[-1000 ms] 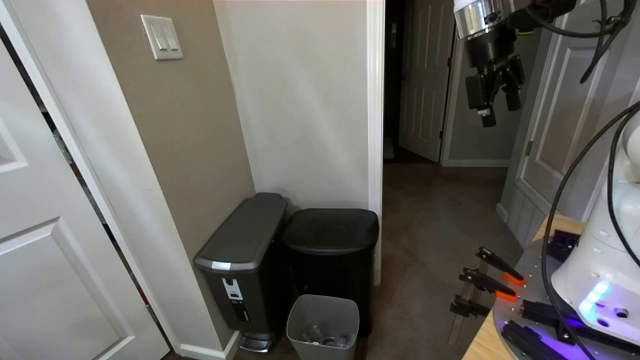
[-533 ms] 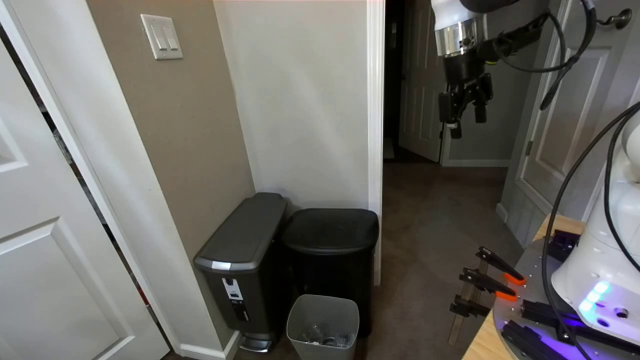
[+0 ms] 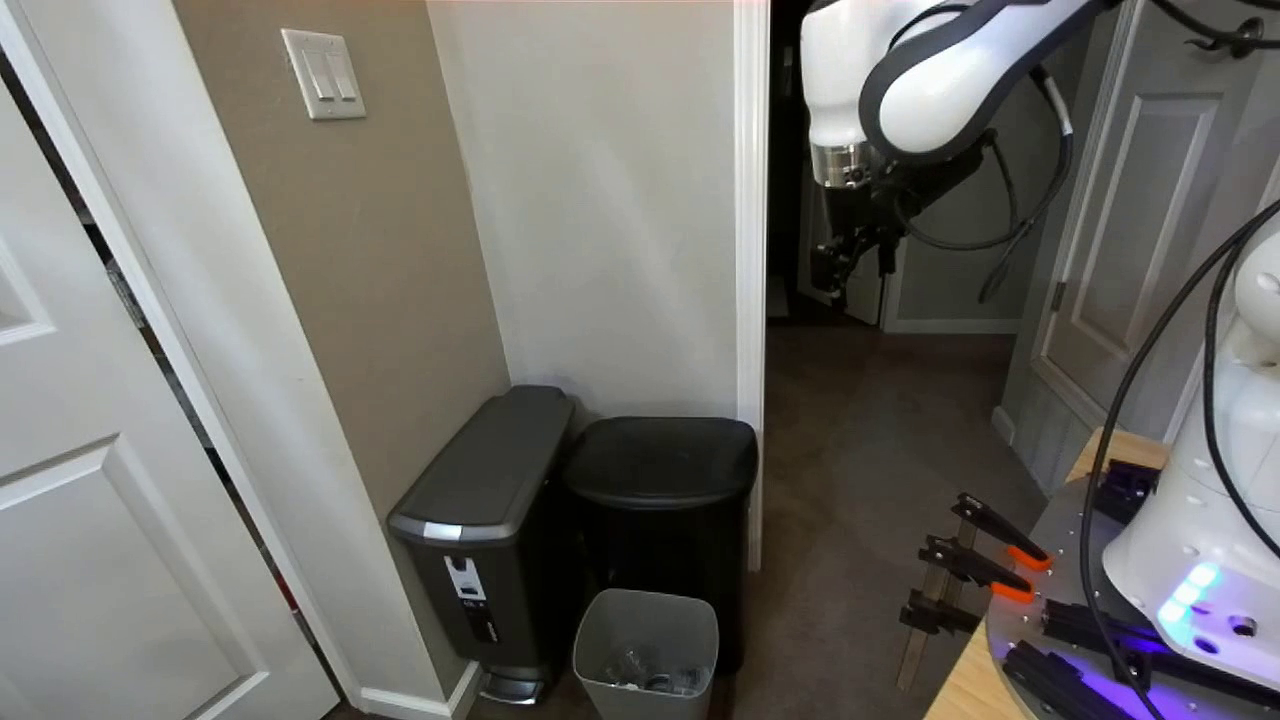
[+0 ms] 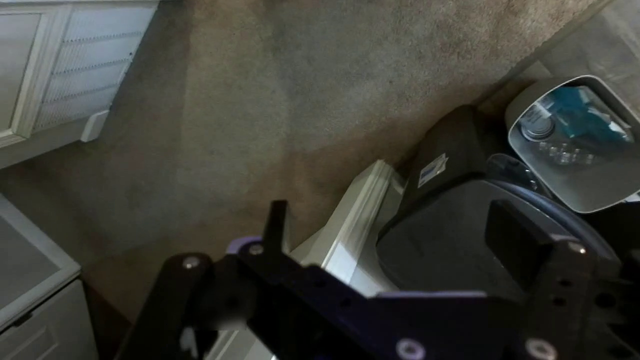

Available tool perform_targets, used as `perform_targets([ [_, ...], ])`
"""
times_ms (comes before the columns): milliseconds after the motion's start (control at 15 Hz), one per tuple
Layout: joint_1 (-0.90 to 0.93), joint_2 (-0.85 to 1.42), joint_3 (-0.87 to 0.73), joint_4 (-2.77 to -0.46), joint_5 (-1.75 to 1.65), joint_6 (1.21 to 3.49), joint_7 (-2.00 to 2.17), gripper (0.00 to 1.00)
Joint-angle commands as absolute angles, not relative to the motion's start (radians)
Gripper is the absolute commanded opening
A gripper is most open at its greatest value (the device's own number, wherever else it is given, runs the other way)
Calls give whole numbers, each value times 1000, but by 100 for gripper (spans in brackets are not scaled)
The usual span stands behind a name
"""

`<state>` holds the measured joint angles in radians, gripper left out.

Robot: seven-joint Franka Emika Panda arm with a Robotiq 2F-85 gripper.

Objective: Open the bin to the right

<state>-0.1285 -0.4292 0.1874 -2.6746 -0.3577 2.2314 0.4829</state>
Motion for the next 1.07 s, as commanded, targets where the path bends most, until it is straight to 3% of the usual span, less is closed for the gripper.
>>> perform_targets([
  [0, -152, -267, 226, -2582, -475, 2265, 596, 100],
  [200, -112, -175, 218, -2506, -509, 2238, 619, 100],
  [267, -99, -245, 189, -2562, -482, 2247, 587, 100],
  [1000, -78, -176, 182, -2510, -487, 2245, 592, 100],
])
